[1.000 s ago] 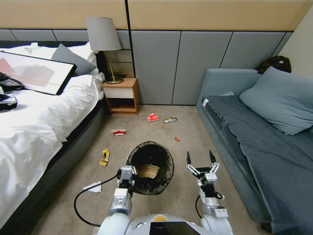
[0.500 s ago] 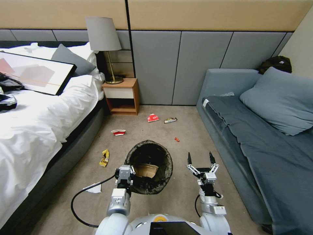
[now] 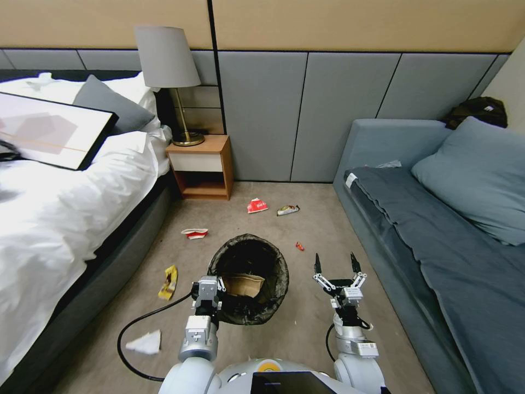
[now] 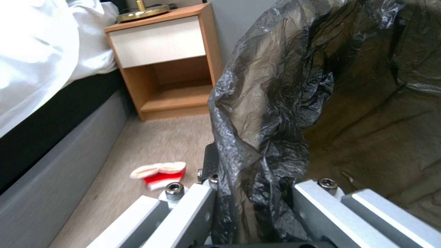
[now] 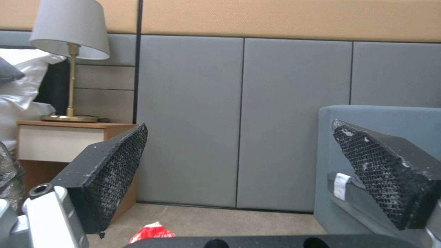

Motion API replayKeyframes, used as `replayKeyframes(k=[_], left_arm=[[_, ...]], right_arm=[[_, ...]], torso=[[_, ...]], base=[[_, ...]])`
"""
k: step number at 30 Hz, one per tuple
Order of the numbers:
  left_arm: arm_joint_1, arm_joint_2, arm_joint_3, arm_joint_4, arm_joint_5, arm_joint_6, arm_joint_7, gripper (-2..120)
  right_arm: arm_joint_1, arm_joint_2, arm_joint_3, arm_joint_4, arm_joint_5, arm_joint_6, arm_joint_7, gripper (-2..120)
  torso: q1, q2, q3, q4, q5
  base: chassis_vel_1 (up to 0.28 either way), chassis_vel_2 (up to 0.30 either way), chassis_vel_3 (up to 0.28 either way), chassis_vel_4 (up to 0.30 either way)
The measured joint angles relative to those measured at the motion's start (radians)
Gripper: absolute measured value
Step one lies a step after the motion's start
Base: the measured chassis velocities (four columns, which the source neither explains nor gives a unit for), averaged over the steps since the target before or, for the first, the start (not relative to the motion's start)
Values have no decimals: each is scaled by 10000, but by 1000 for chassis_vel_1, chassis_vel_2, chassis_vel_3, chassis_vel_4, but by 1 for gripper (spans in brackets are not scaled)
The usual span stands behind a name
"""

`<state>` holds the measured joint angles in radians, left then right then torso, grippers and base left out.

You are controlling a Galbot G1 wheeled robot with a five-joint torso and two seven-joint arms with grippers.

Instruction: Pick up the trash bin, then pick up the garbage from the floor and place it into the trash bin.

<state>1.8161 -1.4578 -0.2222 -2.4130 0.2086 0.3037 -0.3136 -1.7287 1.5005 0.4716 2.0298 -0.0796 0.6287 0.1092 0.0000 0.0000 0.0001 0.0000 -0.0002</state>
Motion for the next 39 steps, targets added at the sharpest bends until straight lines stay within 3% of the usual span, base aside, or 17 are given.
replayKeyframes(k=[20, 31, 37, 39], left_arm=[[-49, -5, 22, 17, -6, -20, -15, 1], [-2, 28, 15, 2, -7, -21, -21, 1], [15, 51, 18, -18, -6, -22, -22, 1], [23, 59, 18, -28, -3, -24, -22, 1]], right_arm=[[221, 27, 43, -423, -149, 383, -366, 100], [452, -34, 66, -541, -467, 494, -446, 100], [761, -273, 44, -610, -369, 24, -396, 100], [858, -530, -108, -618, 310, -905, -445, 100]], torso=[[3, 0, 1, 0, 4], [-1, 0, -3, -1, 2], [0, 0, -1, 1, 3], [0, 0, -2, -1, 2]], base=[[-220, 224, 214, -220], [-10, 23, 13, -8], [0, 0, 0, 0], [0, 0, 0, 0]])
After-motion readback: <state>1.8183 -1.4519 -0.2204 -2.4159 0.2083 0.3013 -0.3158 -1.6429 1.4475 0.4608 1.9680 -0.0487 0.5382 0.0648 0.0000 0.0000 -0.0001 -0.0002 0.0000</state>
